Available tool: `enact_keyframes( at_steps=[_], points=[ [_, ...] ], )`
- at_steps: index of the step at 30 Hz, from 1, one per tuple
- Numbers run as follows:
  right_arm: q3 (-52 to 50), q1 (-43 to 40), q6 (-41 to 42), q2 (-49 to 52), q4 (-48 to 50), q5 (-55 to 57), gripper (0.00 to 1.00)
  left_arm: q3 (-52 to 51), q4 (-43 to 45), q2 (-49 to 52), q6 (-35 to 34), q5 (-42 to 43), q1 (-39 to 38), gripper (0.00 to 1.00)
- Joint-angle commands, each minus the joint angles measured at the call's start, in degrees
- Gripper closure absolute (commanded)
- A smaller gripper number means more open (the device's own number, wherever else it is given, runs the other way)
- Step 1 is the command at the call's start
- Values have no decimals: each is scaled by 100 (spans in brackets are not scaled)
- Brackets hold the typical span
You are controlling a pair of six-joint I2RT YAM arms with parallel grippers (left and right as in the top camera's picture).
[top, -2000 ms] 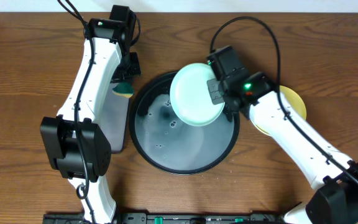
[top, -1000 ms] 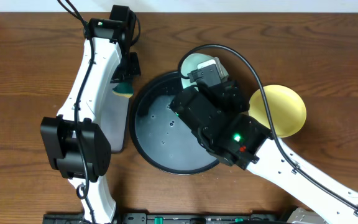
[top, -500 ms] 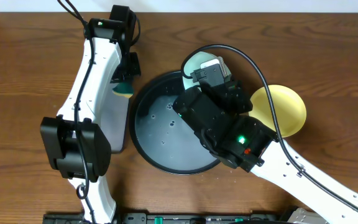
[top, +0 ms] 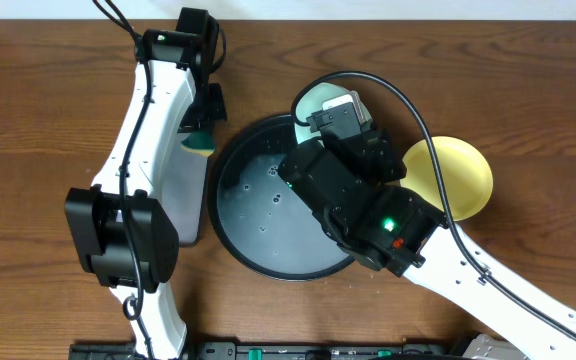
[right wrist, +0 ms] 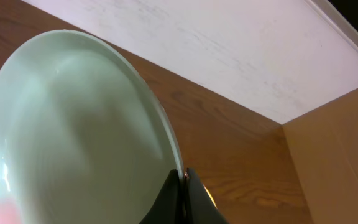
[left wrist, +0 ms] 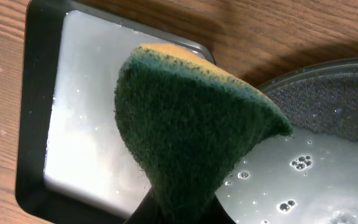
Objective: Clean dirty plates on tray and stack at the side
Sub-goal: 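Lift the pale green plate with right gripper and carry it right, then lower the pale green plate onto the yellow plate stack, open gripper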
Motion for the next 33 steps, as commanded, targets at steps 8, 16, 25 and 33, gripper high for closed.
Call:
enact_keyframes(
  at_steps=[8, 16, 25, 33],
  points=[
    [24, -595, 603, -35, -85, -2387, 99, 98, 107, -155, 210, -79, 28, 92],
    [24, -2055, 737, -232, -61, -4750, 99, 96, 103, -155, 205, -72, 28, 92],
    [24, -4048, 737, -286, -514, -5792, 99, 96, 66, -155, 205, -70, 28, 92],
    [-2, -5351, 671, -17, -1163, -5134, 99, 96, 66, -155, 199, -66, 28, 92]
  ],
)
